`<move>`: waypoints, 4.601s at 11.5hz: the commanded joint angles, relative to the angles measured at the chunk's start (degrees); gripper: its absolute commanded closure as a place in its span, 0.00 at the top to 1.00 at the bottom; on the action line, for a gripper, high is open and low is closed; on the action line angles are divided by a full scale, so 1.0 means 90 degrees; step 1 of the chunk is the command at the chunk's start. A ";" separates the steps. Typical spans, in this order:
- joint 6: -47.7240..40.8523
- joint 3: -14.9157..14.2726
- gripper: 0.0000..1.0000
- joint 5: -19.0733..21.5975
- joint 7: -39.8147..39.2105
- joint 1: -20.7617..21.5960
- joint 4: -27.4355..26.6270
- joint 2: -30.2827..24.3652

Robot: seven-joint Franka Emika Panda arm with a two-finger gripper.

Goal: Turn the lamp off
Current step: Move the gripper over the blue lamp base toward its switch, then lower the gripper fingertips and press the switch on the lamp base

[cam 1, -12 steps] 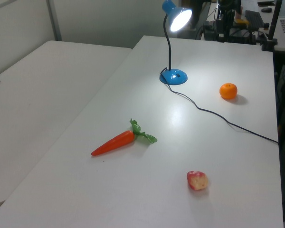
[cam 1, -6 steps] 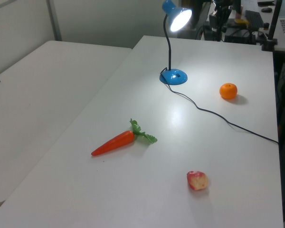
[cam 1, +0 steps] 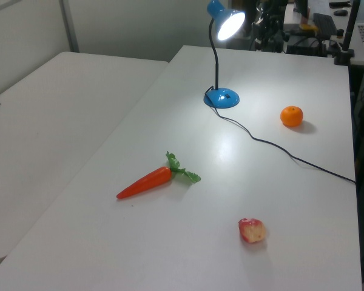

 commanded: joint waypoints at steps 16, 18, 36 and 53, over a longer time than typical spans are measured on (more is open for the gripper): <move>0.4791 -0.0052 0.20 0.0103 0.0758 0.0158 -0.1379 0.1580; 0.4821 -0.0052 0.20 0.0093 0.0779 0.0168 -0.1360 0.1619; 0.4840 -0.0062 0.20 0.0025 0.1110 0.0393 -0.0754 0.2400; 0.4792 -0.0062 0.18 -0.0044 0.1120 0.0403 -0.0813 0.2440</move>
